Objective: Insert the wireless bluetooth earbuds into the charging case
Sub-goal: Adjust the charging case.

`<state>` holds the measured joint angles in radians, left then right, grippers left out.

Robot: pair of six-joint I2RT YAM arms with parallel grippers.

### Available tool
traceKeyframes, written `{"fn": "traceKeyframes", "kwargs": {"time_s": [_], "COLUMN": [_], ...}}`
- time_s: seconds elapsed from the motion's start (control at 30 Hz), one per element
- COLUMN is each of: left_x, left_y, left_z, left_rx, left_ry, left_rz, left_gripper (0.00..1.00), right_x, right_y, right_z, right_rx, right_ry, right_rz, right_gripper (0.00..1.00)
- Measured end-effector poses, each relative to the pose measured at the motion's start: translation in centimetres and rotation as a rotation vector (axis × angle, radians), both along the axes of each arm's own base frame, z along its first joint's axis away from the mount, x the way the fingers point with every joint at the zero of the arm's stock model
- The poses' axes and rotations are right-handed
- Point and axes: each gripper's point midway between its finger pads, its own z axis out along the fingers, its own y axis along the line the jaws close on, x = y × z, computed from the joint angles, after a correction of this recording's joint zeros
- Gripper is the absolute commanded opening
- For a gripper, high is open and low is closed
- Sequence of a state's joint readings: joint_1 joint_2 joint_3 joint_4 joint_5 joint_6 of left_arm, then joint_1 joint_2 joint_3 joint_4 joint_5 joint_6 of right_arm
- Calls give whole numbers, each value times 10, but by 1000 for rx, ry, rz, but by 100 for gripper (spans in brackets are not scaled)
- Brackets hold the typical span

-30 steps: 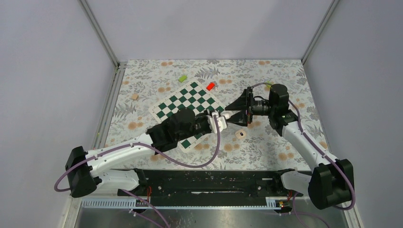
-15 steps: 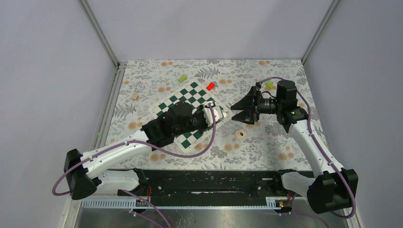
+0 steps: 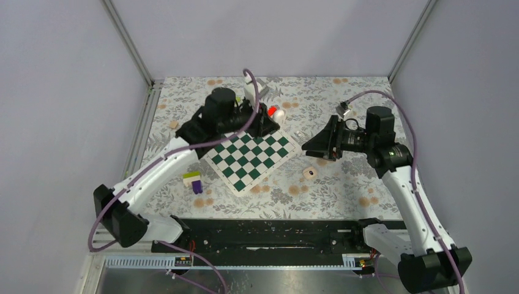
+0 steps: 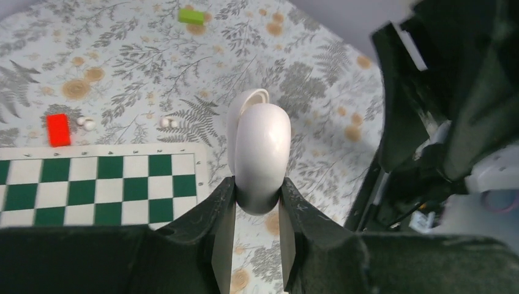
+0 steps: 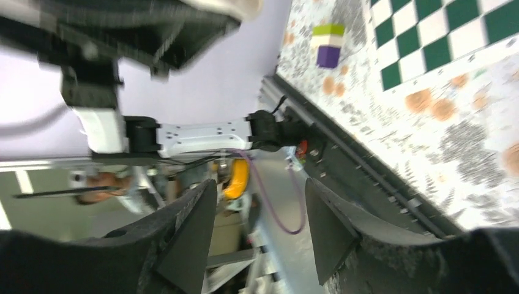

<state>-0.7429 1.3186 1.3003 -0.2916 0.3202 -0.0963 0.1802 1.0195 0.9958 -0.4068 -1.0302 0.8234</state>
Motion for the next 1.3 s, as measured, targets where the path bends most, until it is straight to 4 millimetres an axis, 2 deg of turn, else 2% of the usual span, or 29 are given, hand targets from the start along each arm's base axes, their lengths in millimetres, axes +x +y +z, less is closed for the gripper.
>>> {"fn": "traceKeyframes", "kwargs": {"time_s": [0.07, 0.17, 0.3, 0.4, 0.47, 0.6, 0.7, 0.87, 1.03, 1.3], "left_x": [12, 20, 5, -7, -13, -26, -41, -52, -56, -57], "left_y": [3, 6, -7, -14, -16, -11, -3, 3, 4, 5], "left_z": [7, 4, 8, 22, 38, 57, 72, 86, 89, 94], "left_rx": [-79, -204, -397, -534, -612, -671, -680, -678, -675, -678], "left_ry": [111, 311, 553, 688, 739, 773, 742, 706, 713, 710], "left_rz": [-12, -54, -203, -326, -421, -540, -612, -671, -683, -692], "left_gripper": [0, 0, 0, 0, 0, 0, 0, 0, 0, 0], "right_x": [-2, -1, 14, 30, 40, 54, 56, 51, 56, 36], "right_y": [-5, -8, -7, -2, 3, 8, 9, 10, 11, 15], "right_z": [4, 15, 21, 20, 22, 34, 58, 96, 98, 116], "right_rx": [-37, -64, -46, 6, 63, 171, 267, 431, 506, 537], "right_ry": [-105, -244, -347, -385, -401, -428, -487, -567, -515, -570], "right_rz": [-21, -38, -58, -65, -72, -90, -89, -42, -11, 77], "right_gripper": [63, 63, 64, 63, 62, 61, 65, 67, 69, 74]}}
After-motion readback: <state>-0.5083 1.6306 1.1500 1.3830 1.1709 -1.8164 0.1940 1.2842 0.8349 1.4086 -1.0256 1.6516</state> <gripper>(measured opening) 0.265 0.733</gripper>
